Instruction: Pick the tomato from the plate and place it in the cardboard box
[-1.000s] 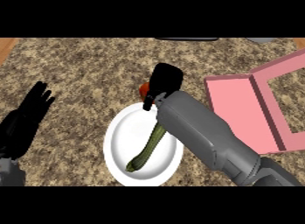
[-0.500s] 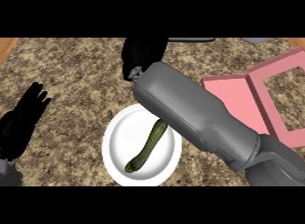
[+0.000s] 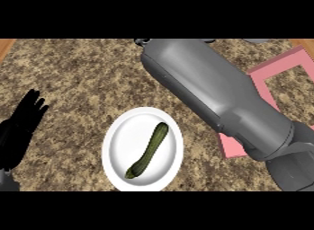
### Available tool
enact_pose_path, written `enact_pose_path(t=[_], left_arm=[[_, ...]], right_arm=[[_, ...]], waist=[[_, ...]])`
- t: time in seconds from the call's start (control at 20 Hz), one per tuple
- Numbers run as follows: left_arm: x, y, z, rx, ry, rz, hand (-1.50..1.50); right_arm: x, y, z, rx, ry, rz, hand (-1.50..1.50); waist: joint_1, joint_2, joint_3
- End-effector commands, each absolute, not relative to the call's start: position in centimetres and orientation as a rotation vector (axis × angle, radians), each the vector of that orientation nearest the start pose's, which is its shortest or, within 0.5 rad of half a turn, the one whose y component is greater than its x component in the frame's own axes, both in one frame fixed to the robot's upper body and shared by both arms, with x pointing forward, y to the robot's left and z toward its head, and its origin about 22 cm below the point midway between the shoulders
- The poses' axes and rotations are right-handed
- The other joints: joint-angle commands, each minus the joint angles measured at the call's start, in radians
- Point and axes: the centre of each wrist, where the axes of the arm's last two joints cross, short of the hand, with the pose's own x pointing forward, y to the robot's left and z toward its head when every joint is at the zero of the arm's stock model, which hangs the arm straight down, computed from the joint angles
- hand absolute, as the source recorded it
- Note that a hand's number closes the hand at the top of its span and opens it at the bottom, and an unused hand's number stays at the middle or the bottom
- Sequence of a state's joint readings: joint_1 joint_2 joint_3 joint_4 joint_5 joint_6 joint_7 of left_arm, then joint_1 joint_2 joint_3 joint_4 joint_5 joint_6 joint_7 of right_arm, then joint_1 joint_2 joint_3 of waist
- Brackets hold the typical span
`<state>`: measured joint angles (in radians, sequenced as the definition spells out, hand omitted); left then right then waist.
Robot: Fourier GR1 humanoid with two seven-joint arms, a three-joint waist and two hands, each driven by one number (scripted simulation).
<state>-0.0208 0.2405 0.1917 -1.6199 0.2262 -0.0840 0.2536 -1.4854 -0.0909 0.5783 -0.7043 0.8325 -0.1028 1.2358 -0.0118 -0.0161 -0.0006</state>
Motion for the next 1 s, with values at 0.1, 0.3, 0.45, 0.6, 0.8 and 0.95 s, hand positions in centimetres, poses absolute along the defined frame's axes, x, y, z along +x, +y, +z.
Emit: enact_pose_path(t=[0.1, 0.3, 0.45, 0.6, 0.8, 0.95], left_arm=[[23.3, 32.7, 4.2, 0.064, -1.418, 0.074, 0.0], [24.0, 33.6, 5.2, 0.093, -1.421, 0.065, 0.0], [24.3, 32.4, 5.4, 0.072, -1.43, 0.053, 0.0], [23.8, 32.6, 5.3, 0.076, -1.425, 0.086, 0.0], [24.8, 32.9, 4.6, 0.08, -1.435, 0.08, 0.0], [24.4, 32.1, 4.9, 0.075, -1.442, 0.066, 0.0]], right_arm=[[41.0, -0.3, 26.5, -1.567, -0.999, 0.396, 1.5], [41.5, -2.0, 26.6, -1.584, -0.931, 0.469, 1.5], [41.9, -4.0, 25.2, -1.582, -0.969, 0.423, 1.5], [41.8, -6.8, 23.4, -1.596, -0.967, 0.437, 1.5], [41.5, -9.7, 20.4, -1.576, -0.979, 0.414, 1.5], [40.7, -12.2, 18.1, -1.549, -0.966, 0.433, 1.5]], waist=[[-0.015, -0.003, 0.001], [-0.015, 0.002, 0.001], [-0.01, 0.006, 0.001], [-0.012, 0.004, 0.001], [-0.012, 0.011, 0.001], [-0.01, 0.01, 0.001]])
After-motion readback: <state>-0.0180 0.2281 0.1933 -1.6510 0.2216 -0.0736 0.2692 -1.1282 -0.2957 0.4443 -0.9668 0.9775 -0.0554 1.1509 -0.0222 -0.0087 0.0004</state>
